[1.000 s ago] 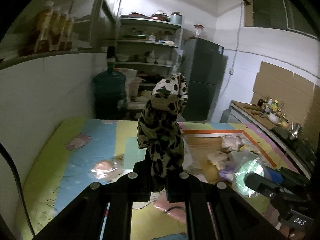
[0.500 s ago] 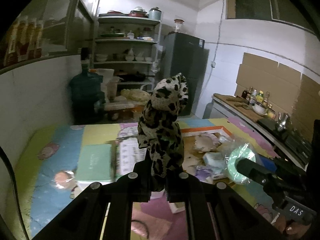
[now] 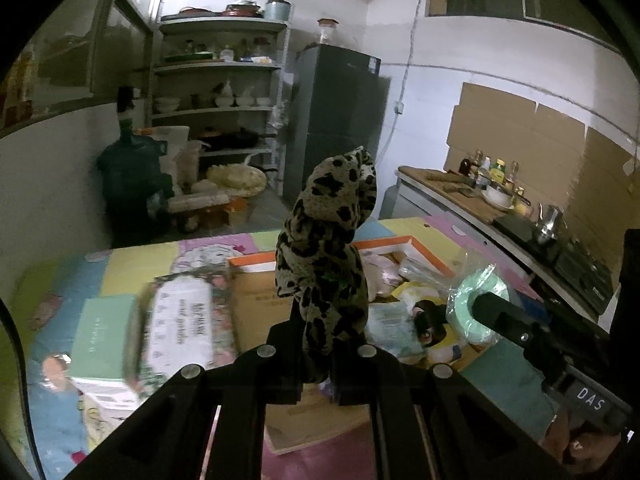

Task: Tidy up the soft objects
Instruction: 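Carry the leopard pouch and plastic bag with both grippers over the tray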

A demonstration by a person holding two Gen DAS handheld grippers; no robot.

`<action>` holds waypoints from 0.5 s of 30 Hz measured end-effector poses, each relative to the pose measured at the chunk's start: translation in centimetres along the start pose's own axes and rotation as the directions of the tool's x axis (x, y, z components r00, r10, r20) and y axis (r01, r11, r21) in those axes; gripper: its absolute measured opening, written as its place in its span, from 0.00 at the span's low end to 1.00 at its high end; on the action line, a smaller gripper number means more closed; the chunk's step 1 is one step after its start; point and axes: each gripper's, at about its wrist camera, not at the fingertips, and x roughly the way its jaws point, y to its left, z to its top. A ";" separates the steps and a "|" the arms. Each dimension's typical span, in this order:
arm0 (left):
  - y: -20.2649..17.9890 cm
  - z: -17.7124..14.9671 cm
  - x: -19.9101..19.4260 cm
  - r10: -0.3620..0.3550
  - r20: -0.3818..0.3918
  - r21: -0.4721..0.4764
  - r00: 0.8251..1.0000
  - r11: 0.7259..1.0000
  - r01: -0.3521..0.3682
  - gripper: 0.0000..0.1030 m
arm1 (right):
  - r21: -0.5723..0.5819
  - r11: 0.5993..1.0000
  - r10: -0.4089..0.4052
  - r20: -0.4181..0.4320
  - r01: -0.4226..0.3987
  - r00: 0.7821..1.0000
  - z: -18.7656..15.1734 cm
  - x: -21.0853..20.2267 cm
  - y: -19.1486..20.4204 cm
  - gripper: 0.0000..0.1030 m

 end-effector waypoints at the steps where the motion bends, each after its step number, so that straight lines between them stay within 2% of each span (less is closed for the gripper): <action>1: -0.3 0.0 0.5 -0.004 -0.005 0.002 1.000 1.000 0.004 0.09 | 0.005 1.000 -0.011 0.000 0.011 1.000 0.0 0.0 -0.5 0.35; 8: -2.1 0.0 3.0 -0.013 -0.033 0.018 0.999 1.000 0.014 0.09 | 0.031 0.997 -0.064 0.000 0.064 0.998 -0.6 -0.4 -3.5 0.35; 15: -3.4 -0.3 5.6 0.018 -0.055 0.043 0.998 0.999 -0.015 0.09 | 0.053 0.991 -0.121 -0.010 0.121 0.993 -1.0 -0.1 -5.9 0.35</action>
